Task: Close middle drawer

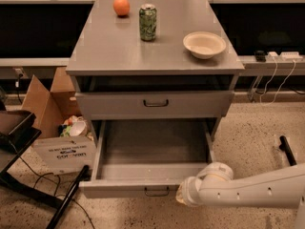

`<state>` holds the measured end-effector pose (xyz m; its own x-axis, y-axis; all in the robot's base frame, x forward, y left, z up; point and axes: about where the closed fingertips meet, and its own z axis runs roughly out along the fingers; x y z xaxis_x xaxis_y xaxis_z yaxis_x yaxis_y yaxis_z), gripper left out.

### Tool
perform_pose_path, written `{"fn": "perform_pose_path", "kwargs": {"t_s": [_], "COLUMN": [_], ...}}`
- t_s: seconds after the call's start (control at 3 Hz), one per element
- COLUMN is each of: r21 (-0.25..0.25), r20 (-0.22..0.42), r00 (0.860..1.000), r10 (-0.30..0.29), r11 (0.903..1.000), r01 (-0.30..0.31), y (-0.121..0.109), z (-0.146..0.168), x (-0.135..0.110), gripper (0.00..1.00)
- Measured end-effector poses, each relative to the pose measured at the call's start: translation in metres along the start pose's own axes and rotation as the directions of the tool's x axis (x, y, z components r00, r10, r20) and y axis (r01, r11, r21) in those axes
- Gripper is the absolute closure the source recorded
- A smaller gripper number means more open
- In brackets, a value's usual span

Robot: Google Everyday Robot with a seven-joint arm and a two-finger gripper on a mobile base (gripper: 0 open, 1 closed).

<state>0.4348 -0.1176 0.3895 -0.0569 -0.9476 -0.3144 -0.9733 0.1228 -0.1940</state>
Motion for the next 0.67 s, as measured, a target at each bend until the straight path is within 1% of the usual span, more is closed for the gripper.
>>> {"fn": "perform_pose_path", "kwargs": {"t_s": [0.33,0.67], "r21": [0.026,0.063], "r20": [0.012,0.014], "r00": [1.0,1.0], "r10": [0.016,0.006], "r11": [0.9995,0.998], "r01": [-0.016,-0.007], "y": [-0.012,-0.032], "z": [0.003,0.001], "x": [-0.004,-0.009], "gripper": [1.0,1.0]}}
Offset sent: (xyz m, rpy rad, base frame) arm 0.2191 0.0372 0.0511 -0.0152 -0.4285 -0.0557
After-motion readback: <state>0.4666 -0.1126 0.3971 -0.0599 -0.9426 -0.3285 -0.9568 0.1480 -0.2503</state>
